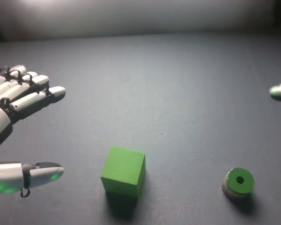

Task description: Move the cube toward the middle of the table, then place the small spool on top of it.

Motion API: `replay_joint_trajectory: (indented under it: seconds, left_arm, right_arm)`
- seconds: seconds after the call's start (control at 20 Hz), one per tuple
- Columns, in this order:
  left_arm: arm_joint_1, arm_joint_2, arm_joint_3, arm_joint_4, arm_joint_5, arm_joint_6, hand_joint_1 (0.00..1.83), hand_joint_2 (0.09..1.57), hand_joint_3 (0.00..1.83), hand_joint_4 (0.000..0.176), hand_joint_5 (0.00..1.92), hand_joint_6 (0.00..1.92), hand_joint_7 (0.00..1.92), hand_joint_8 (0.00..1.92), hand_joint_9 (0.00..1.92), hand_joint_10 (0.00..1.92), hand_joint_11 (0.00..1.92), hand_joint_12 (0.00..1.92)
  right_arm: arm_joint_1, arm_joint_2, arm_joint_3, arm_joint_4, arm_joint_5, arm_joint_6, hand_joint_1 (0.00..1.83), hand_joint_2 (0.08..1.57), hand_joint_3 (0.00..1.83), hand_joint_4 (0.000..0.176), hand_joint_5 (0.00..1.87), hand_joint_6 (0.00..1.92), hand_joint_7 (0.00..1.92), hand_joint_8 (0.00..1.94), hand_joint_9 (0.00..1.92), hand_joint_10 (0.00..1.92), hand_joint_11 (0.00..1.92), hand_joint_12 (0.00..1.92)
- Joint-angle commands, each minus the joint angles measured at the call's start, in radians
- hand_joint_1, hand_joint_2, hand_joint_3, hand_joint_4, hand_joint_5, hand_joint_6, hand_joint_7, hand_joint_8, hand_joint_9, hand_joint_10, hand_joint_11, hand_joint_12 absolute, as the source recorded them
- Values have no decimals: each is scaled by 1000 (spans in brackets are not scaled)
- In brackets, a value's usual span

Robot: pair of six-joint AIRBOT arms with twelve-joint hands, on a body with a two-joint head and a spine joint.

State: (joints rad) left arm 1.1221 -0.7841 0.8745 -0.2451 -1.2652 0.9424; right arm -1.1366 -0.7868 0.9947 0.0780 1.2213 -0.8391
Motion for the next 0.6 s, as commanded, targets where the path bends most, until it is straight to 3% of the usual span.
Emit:
replay_joint_trajectory:
  seconds: [0.0, 0.1, 0.15, 0.25, 0.3, 0.55]
  left_arm:
    - [-4, 7, 5, 1, -114, -4, 411, 925, 9, 103, 224, 5, 112, 3, 40, 3, 0, 13]
    - [-4, 6, 5, 11, -104, -7, 419, 924, 5, 117, 237, 8, 130, 8, 62, 10, 19, 19]
    - [-9, 5, 6, 22, -95, -11, 443, 910, 0, 133, 238, 7, 131, 7, 67, 10, 23, 21]
    - [-29, -9, 16, 64, -61, -34, 435, 887, 0, 137, 241, 5, 137, 6, 85, 13, 51, 35]
    - [-49, -20, 26, 95, -34, -53, 410, 885, 0, 168, 166, 0, 120, 0, 86, 11, 69, 44]
    - [-186, -82, 73, 241, 119, -95, 535, 811, 0, 176, 104, 0, 81, 0, 144, 7, 164, 119]
  right_arm:
    - [11, 1, 5, 18, 121, 5, 536, 1365, 2, 0, 494, 2, 531, 2, 549, 6, 396, 486]
    - [12, -1, 7, 18, 121, 5, 575, 1361, 0, 0, 503, 3, 529, 0, 541, 0, 387, 467]
    - [14, -2, 8, 18, 121, 5, 539, 1361, 0, 0, 499, 0, 516, 0, 540, 0, 399, 468]
    - [14, -5, 10, 18, 121, 5, 528, 1364, 1, 0, 494, 0, 514, 1, 542, 1, 396, 461]
    - [15, -6, 12, 18, 121, 5, 557, 1362, 0, 0, 503, 3, 524, 4, 554, 4, 411, 457]
    - [17, -7, 13, 18, 121, 5, 625, 1357, 0, 0, 514, 1, 535, 1, 563, 2, 422, 435]
